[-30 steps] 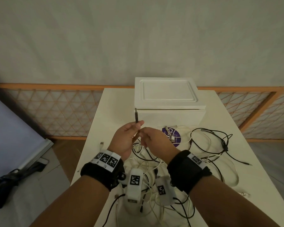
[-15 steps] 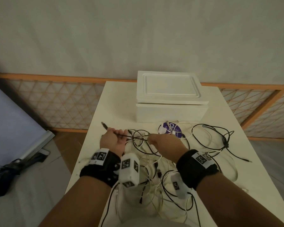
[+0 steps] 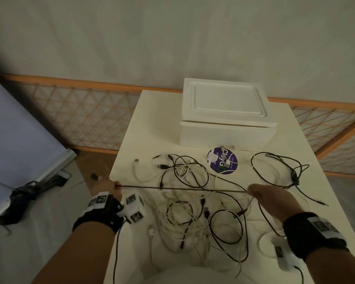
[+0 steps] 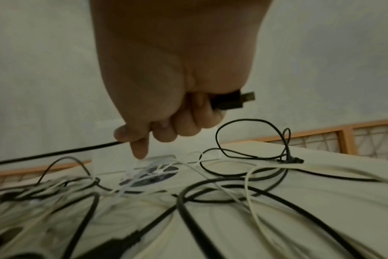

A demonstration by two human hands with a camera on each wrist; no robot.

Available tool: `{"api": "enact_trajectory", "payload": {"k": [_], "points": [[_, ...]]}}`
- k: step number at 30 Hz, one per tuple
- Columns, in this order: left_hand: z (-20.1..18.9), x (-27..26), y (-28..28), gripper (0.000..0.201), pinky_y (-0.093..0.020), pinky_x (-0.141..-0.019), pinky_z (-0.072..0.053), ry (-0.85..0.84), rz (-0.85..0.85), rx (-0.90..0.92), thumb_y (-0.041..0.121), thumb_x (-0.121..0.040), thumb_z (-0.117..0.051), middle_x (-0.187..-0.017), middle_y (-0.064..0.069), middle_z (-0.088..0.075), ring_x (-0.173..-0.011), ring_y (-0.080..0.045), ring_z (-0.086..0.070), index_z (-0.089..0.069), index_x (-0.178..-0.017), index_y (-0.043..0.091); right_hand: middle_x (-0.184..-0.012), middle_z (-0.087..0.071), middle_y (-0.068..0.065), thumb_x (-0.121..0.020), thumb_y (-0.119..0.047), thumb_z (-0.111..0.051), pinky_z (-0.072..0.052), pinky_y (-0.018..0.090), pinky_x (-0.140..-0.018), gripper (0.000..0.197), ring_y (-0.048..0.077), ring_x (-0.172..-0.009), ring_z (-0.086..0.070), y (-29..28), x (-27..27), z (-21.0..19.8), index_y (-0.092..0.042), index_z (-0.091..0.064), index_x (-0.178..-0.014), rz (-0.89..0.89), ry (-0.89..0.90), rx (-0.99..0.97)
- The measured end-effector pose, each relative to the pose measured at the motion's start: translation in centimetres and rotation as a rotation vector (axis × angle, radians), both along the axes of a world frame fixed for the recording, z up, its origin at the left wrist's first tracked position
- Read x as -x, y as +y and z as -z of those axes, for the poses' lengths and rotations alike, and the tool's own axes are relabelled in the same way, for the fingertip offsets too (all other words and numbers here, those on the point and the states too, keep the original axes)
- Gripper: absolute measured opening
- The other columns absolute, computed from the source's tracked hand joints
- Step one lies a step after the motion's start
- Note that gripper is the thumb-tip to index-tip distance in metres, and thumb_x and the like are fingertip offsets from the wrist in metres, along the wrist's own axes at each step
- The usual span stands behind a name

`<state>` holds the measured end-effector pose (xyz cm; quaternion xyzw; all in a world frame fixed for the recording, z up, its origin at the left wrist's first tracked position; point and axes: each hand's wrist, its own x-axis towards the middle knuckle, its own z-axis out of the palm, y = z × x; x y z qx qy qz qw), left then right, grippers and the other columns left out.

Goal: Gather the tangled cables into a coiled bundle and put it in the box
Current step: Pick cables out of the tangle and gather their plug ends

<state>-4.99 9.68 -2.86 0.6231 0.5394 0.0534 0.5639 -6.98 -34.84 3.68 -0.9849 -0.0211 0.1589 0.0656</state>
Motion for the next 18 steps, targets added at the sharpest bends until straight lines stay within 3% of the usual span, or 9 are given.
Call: {"api": "enact_trajectory", "payload": {"k": [1, 2, 3, 5, 7, 9, 12, 15, 18], "points": [[-0.2, 0.5, -0.5, 0.036, -0.035, -0.091, -0.045, -0.026, -0.003, 0.023, 0.027, -0.099, -0.039, -0.113, -0.013, -0.059, -0.103, -0.025, -0.057, -0.054, -0.119, 0.001, -0.102, -0.066, -0.008, -0.098, -0.04, -0.037, -0.045, 0.028, -0.079, 0.025, 0.017, -0.094, -0.06, -0.4, 0.2, 0.4, -0.04, -0.058, -0.111, -0.003, 0.018, 0.03], [-0.8, 0.8, -1.2, 0.033, -0.033, -0.086, -0.049, -0.17, -0.162, 0.242, 0.025, -0.099, -0.038, -0.101, -0.009, -0.059, -0.092, -0.019, -0.058, -0.056, -0.114, 0.003, -0.104, -0.066, -0.008, -0.098, -0.038, -0.036, -0.044, 0.028, -0.081, 0.025, 0.016, -0.097, -0.06, -0.5, 0.3, 1.0, -0.039, -0.058, -0.111, -0.008, 0.048, 0.066], [-1.8, 0.9, -2.5, 0.027, -0.029, -0.071, -0.052, -0.379, -0.278, 0.515, 0.02, -0.1, -0.039, -0.084, -0.007, -0.054, -0.073, -0.014, -0.057, -0.058, -0.105, 0.002, -0.11, -0.065, -0.008, -0.098, -0.035, -0.035, -0.043, 0.03, -0.084, 0.026, 0.016, -0.102, -0.059, -0.4, 0.4, 1.4, -0.039, -0.058, -0.112, -0.022, 0.097, 0.14], [-2.0, 1.2, -4.2, 0.02, -0.021, -0.048, -0.047, -0.479, -0.125, 0.497, 0.011, -0.098, -0.045, -0.065, -0.004, -0.041, -0.051, -0.011, -0.046, -0.058, -0.085, 0.005, -0.113, -0.061, -0.01, -0.095, -0.031, -0.035, -0.039, 0.036, -0.09, 0.028, 0.015, -0.109, -0.055, 0.6, 0.0, 1.5, -0.039, -0.057, -0.11, -0.047, 0.118, 0.356], [-2.4, 1.2, -5.0, 0.016, -0.022, -0.046, -0.046, -0.44, -0.064, 0.492, 0.008, -0.096, -0.051, -0.058, -0.003, -0.043, -0.05, -0.013, -0.044, -0.062, -0.084, 0.006, -0.104, -0.059, -0.011, -0.088, -0.029, -0.041, -0.038, 0.04, -0.087, 0.026, 0.014, -0.104, -0.054, 2.4, -0.9, 0.4, -0.037, -0.058, -0.105, -0.034, -0.037, 0.461], [-2.7, 1.0, -5.2, 0.014, -0.022, -0.044, -0.043, -0.395, -0.019, 0.506, 0.009, -0.096, -0.051, -0.053, 0.0, -0.043, -0.046, -0.011, -0.041, -0.063, -0.09, 0.006, -0.101, -0.058, -0.009, -0.082, -0.028, -0.047, -0.038, 0.037, -0.082, 0.026, 0.015, -0.099, -0.053, 5.5, -2.0, -1.0, -0.036, -0.06, -0.103, -0.001, -0.178, 0.38], [-3.0, 0.5, -6.0, 0.015, -0.021, -0.045, -0.034, -0.325, 0.019, 0.549, 0.012, -0.099, -0.044, -0.055, 0.003, -0.035, -0.041, -0.007, -0.032, -0.057, -0.092, 0.009, -0.109, -0.062, -0.002, -0.081, -0.019, -0.05, -0.044, 0.035, -0.085, 0.034, 0.019, -0.104, -0.056, 11.3, -4.0, -1.6, -0.03, -0.064, -0.11, -0.1, -0.206, -0.02], [-3.3, 0.4, -6.9, 0.015, -0.025, -0.051, -0.029, -0.289, 0.043, 0.64, 0.009, -0.097, -0.043, -0.055, 0.002, -0.031, -0.042, -0.01, -0.028, -0.052, -0.085, 0.01, -0.126, -0.058, 0.005, -0.09, -0.021, -0.05, -0.041, 0.035, -0.099, 0.039, 0.023, -0.118, -0.051, 16.9, -4.4, -0.2, -0.018, -0.055, -0.128, -0.262, 0.005, -0.317], [-3.9, 0.4, -7.4, 0.021, -0.027, -0.055, -0.03, -0.287, 0.118, 0.706, 0.007, -0.095, -0.035, -0.059, -0.001, -0.033, -0.048, -0.013, -0.03, -0.054, -0.088, 0.005, -0.129, -0.056, 0.008, -0.094, -0.031, -0.048, -0.042, 0.04, -0.1, 0.05, 0.027, -0.12, -0.051, 19.4, -4.2, 1.5, -0.018, -0.038, -0.141, -0.333, 0.183, -0.237]]}}
